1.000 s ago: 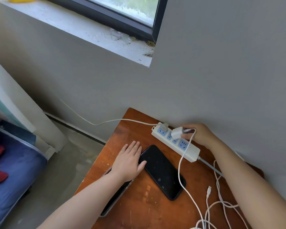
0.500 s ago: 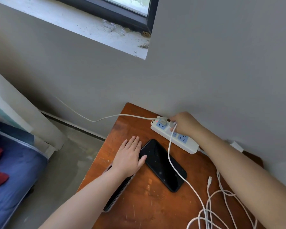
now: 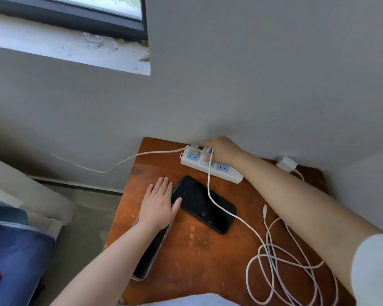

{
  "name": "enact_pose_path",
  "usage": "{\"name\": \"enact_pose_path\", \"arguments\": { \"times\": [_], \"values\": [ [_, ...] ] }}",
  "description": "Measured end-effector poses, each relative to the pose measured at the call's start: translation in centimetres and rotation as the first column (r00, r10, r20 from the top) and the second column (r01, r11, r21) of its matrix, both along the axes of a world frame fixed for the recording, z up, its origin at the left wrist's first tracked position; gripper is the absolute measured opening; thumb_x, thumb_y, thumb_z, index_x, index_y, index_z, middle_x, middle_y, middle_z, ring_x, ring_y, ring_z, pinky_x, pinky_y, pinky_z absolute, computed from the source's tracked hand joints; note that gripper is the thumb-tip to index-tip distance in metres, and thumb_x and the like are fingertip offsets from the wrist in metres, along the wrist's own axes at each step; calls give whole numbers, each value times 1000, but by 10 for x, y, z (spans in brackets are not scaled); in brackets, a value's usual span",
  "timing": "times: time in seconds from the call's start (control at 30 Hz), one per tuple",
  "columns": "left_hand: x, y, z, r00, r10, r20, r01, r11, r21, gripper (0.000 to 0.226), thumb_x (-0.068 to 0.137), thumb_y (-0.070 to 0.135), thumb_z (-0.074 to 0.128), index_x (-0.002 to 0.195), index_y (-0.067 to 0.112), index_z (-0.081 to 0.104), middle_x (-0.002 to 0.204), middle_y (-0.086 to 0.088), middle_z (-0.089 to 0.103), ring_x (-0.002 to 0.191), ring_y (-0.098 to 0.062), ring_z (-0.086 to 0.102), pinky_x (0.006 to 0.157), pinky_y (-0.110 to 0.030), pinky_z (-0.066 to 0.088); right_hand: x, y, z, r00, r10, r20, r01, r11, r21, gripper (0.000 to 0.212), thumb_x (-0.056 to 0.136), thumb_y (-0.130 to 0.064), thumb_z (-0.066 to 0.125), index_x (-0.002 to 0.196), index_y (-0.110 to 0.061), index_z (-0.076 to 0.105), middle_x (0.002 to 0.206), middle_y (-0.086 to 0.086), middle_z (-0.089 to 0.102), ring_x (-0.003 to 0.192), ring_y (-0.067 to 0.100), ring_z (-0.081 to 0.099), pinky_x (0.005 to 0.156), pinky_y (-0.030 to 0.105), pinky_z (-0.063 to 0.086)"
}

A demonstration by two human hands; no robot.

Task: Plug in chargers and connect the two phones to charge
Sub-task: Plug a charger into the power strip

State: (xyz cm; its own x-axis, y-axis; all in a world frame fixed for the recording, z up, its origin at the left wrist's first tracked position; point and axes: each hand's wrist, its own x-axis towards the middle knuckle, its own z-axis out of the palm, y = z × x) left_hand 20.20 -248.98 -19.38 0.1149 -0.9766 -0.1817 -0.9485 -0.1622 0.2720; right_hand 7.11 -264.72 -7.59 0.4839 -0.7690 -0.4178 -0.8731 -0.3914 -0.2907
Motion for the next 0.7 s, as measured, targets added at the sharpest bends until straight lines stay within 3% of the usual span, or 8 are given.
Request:
{"name": "enact_pose_path", "arguments": {
  "times": [0.07,0.13,0.37,0.47,0.7],
  "values": [
    [-1,2,3,999,15,48,-15,1000,-10,60,93,51,20,141,15,20,153,-5,20,141,-19,8,114,-41,-3,-21,10,1,993,-42,113,41,999,7,56,83,-9,60,133,-14,34,131,14,51,117,31,49,94,35,43],
    [-3,4,7,996,16,88,-12,999,-41,58,93,49,21,140,14,21,152,-5,22,141,-19,9,113,-46,-6,-48,26,-3,974,-119,191,127,991,-29,66,85,-11,58,140,-18,21,143,12,39,126,28,43,103,38,38],
    [-9,8,12,1000,-11,25,13,998,-64,54,95,41,30,140,14,21,152,-4,23,141,-18,11,114,-43,0,-134,97,-37,934,-311,176,305,950,64,35,87,-14,54,122,-11,52,128,11,57,115,20,55,99,30,42],
    [-11,5,19,996,-81,-26,80,995,-68,51,96,36,31,140,14,20,152,-5,21,141,-18,11,115,-36,6,-136,106,-44,924,-328,194,328,944,35,30,89,-14,52,118,-11,56,126,9,59,115,19,54,97,26,39],
    [-33,-59,70,964,-113,-242,28,944,-328,54,87,10,54,136,10,32,146,-11,35,133,-28,33,104,-39,35,-124,121,-53,940,-267,214,270,963,13,30,90,-18,49,120,-11,54,128,8,56,119,20,49,101,29,37]
  ]
}}
